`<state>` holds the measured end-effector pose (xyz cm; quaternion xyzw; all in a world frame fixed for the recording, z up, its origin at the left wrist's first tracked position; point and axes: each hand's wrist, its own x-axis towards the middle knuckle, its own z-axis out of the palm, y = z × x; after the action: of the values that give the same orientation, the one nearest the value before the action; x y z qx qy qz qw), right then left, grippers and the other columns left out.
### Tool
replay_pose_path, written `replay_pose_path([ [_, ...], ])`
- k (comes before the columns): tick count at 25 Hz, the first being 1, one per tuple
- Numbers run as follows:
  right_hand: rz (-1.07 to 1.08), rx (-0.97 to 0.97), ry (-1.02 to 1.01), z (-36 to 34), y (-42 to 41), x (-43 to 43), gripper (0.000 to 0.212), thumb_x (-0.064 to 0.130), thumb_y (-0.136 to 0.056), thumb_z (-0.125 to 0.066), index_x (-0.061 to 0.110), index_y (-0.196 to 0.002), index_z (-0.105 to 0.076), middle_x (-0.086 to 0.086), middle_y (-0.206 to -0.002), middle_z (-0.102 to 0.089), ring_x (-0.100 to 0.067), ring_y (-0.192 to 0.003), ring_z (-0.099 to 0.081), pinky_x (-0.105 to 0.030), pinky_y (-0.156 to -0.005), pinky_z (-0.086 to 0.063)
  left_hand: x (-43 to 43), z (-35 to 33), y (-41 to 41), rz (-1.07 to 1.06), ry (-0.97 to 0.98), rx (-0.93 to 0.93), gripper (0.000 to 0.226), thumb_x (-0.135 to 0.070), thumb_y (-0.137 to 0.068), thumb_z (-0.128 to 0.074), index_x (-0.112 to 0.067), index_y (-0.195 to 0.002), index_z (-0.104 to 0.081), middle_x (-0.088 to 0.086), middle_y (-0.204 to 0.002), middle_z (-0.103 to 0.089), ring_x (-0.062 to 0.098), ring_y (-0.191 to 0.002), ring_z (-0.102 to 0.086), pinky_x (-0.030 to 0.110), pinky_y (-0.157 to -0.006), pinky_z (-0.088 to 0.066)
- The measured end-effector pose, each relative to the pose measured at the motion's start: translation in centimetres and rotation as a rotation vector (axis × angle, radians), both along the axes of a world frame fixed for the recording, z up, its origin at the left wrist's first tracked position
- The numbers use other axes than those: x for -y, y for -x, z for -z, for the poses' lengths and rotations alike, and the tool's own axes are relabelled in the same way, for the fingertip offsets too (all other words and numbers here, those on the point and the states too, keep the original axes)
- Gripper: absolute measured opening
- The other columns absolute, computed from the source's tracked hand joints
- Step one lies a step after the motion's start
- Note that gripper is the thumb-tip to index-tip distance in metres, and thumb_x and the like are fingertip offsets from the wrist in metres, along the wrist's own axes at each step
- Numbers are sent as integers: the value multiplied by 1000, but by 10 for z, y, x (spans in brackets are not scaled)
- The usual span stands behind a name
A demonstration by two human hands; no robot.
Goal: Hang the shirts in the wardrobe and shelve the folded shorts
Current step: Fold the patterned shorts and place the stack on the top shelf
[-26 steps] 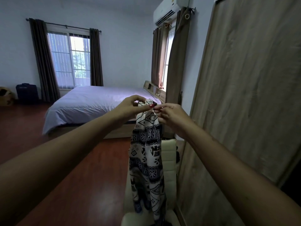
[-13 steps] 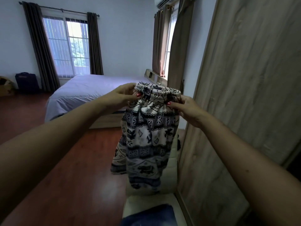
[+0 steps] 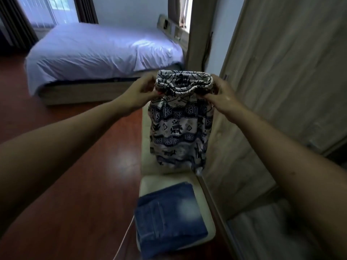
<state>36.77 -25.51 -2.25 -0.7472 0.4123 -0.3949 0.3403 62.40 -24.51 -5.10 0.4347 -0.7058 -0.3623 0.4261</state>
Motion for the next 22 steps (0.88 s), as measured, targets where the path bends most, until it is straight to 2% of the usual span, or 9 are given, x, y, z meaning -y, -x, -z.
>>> replay_pose_path([
  [3,-63,-12,-42,52,20,-23,44,1,-80,-69,14,-120,-55,0,-108,-62,9,-96,-59,-16,-91,-48,-22,44,5,43,-1,90,34,-2,-86,-60,5,-116,-46,18,-118,-58,22,-110,-58,47,-100,-45],
  [7,-134,-82,-196,161,40,-83,40,16,-77,-66,27,-114,-59,17,-110,-64,10,-103,-58,-14,-91,-45,-88,141,6,92,-33,274,33,-22,-87,-60,-1,-113,-54,13,-110,-64,23,-101,-65,40,-87,-54],
  [10,-150,-179,-344,260,50,-137,39,24,-76,-62,40,-112,-58,35,-106,-62,21,-101,-54,-7,-85,-43,-149,241,10,147,-141,321,25,-27,-89,-62,-17,-111,-56,-6,-107,-65,12,-97,-66,32,-78,-54],
  [13,-149,-239,-554,341,59,-175,58,1,-72,-72,47,-105,-61,39,-98,-64,19,-94,-58,-6,-81,-43,-206,328,14,147,-366,300,37,-31,-89,-60,-22,-123,-51,-11,-101,-67,11,-89,-66,32,-76,-54],
  [15,-140,-245,-679,372,61,-183,50,0,-72,-76,39,-101,-63,35,-88,-67,22,-87,-58,-3,-77,-42,-225,361,20,124,-428,263,34,-33,-88,-60,-32,-120,-49,-25,-82,-58,-7,-68,-52,16,-64,-47],
  [17,-117,-193,-749,391,57,-178,39,12,-76,-76,34,-104,-60,21,-93,-70,16,-88,-61,-7,-77,-45,-219,380,30,81,-494,218,23,-30,-91,-61,-35,-110,-49,-28,-71,-50,-9,-62,-42,6,-59,-35],
  [19,-42,-139,-772,412,52,-159,33,20,-82,-71,29,-111,-58,12,-104,-68,5,-93,-63,-11,-78,-47,-194,398,37,38,-600,116,19,-19,-92,-60,-20,-110,-53,-23,-71,-54,-7,-63,-45,11,-62,-38],
  [21,80,-151,-750,434,44,-125,33,29,-87,-64,22,-118,-55,7,-107,-63,-5,-92,-60,-11,-71,-47,-155,415,41,-40,-677,-16,23,-25,-93,-57,-14,-113,-52,3,-71,-54,16,-65,-46,28,-60,-40],
  [22,156,-153,-742,443,40,-108,37,34,-88,-62,19,-121,-53,6,-107,-59,-8,-91,-58,-10,-66,-46,-133,420,42,-106,-702,-61,25,-27,-94,-54,-16,-117,-52,16,-71,-48,22,-66,-42,31,-58,-38],
])
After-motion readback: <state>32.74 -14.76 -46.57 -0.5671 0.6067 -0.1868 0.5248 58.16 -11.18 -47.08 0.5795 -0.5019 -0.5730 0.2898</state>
